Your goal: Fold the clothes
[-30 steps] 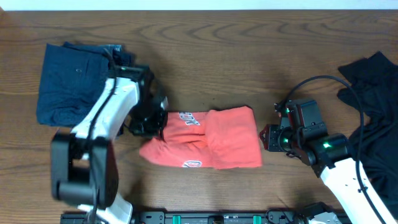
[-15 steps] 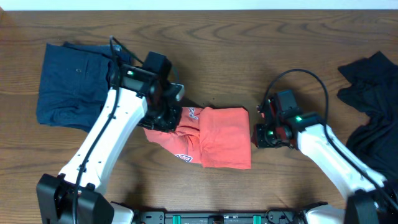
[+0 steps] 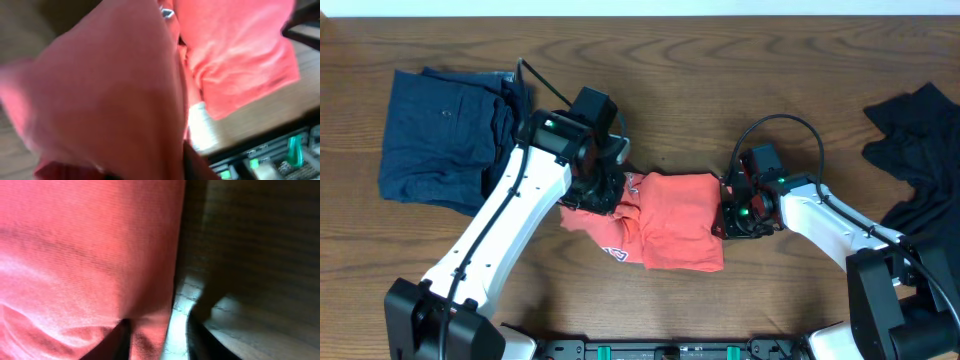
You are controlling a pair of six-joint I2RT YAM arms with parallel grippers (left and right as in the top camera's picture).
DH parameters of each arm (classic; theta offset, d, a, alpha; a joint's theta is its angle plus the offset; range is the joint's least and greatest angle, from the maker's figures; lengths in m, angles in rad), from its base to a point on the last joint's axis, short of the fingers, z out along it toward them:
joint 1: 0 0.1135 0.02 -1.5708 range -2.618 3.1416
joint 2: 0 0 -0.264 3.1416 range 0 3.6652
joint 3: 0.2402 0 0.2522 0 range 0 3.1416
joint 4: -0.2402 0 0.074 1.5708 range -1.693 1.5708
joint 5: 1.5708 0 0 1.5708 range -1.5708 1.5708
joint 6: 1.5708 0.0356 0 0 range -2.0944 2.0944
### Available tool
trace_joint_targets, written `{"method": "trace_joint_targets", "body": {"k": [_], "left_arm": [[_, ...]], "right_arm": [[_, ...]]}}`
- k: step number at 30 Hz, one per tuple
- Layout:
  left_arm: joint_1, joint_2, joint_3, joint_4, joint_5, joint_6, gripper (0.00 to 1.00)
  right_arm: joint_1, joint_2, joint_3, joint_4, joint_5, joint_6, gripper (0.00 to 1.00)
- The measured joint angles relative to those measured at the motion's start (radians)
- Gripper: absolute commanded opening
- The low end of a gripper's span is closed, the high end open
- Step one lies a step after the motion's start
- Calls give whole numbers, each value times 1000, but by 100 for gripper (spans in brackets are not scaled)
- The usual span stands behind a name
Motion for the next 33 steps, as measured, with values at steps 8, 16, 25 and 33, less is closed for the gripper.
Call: {"method": "trace_joint_targets", "body": {"k": [8, 16, 25, 33], "left_arm": [[95, 0, 0, -37, -159, -49, 98], [228, 0, 0, -43, -178, -49, 98], [231, 0, -42, 19, -153, -45, 98], [231, 0, -45, 46, -151, -45, 98]], "right_arm": [[-32, -47, 0, -47, 21, -15, 52], [-31, -125, 0, -1, -31, -77, 19], [6, -51, 0, 84, -49, -74, 1], [23, 37, 35, 26, 6, 79, 1]]}}
